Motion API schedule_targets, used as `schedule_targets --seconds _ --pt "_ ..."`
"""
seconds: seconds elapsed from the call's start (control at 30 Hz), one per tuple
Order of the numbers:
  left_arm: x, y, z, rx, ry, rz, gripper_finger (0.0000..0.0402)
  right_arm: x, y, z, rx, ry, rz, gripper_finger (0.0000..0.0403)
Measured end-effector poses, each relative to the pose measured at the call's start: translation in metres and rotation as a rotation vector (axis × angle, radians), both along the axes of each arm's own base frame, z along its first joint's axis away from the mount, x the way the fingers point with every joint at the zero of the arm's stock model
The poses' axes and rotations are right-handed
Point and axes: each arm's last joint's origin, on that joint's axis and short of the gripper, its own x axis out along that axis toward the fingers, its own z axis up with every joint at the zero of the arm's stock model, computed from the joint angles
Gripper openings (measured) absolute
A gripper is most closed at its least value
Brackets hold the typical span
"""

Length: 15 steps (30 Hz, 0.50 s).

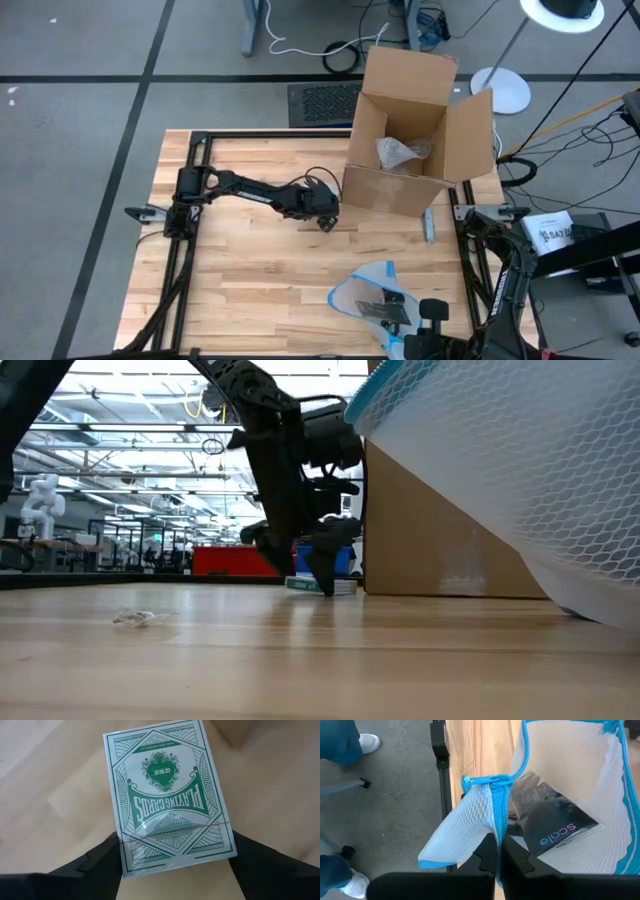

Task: Unpack boxes
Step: Put the game card into the transparent zip bag

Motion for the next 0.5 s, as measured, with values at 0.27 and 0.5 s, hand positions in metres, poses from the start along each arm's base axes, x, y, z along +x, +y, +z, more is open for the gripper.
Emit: schedule_targets --seconds 0.27,0.5 --pt "-0.009 -0.018 0.046 0.079 0.002 -0.052 0.0308 0.002 -0.001 0.000 -0.001 -0.001 -0.005 0.0000" --pt "-0.030 -0.046 0.106 0.078 -0.159 -0.129 0.0308 0.007 -0.005 0.000 -0.008 -0.003 -0.010 0.0000"
